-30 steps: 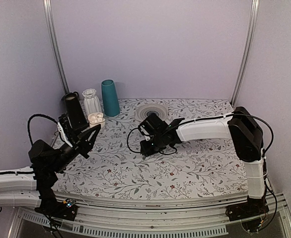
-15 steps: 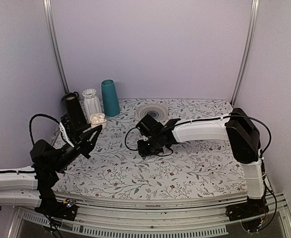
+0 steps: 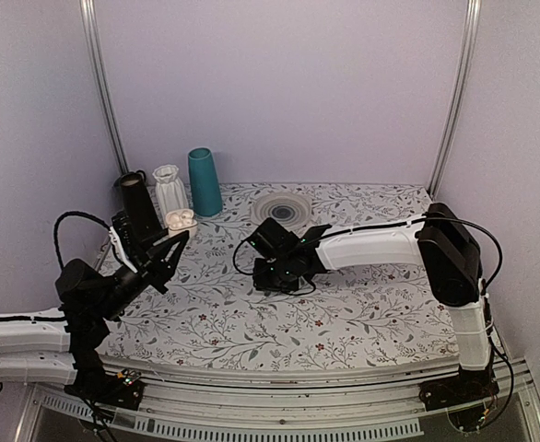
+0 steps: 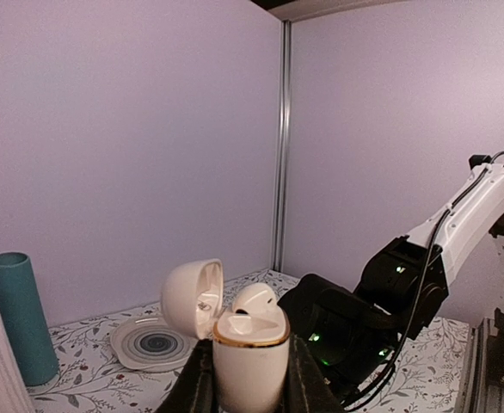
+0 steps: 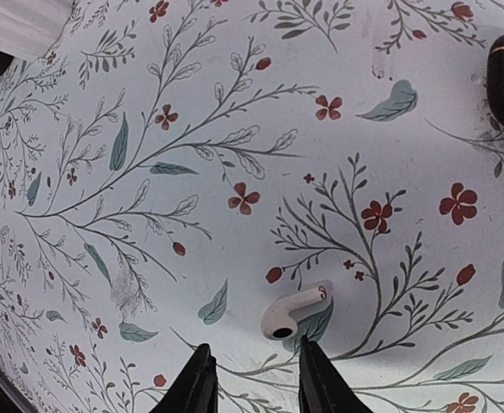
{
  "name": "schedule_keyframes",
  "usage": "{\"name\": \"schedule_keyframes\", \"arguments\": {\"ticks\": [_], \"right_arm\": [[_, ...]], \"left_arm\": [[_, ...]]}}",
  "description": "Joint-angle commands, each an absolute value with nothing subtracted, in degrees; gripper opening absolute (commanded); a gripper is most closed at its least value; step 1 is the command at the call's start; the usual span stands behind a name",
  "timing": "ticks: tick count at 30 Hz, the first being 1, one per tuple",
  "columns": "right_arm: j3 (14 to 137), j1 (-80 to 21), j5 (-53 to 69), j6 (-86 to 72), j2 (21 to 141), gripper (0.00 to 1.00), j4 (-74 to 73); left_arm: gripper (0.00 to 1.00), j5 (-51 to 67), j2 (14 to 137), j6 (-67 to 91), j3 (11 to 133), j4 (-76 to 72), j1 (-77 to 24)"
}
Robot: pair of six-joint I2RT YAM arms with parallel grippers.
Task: Insert the wireless bluetooth earbuds into the charging case
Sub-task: Pick up the left earbud from the center of the board.
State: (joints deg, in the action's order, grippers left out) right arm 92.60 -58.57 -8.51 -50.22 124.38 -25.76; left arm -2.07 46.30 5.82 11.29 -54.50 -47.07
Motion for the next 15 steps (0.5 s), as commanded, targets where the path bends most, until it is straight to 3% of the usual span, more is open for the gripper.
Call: {"name": "schedule_keyframes", "arguments": {"ticks": [1,15], "right_arm": [[92.33,-58.79,-9.78,-55.57,125.88,0.33,-25.33],[94.51,-58.75,-9.19,-59.39,129.15,0.33,-26.85]], "left_arm": [[0.0,-2.0,45.89,6.06,11.6,-56.44,-46.18],[0.0,-1.62,45.53,6.16,11.51,-56.51,-46.09]]}}
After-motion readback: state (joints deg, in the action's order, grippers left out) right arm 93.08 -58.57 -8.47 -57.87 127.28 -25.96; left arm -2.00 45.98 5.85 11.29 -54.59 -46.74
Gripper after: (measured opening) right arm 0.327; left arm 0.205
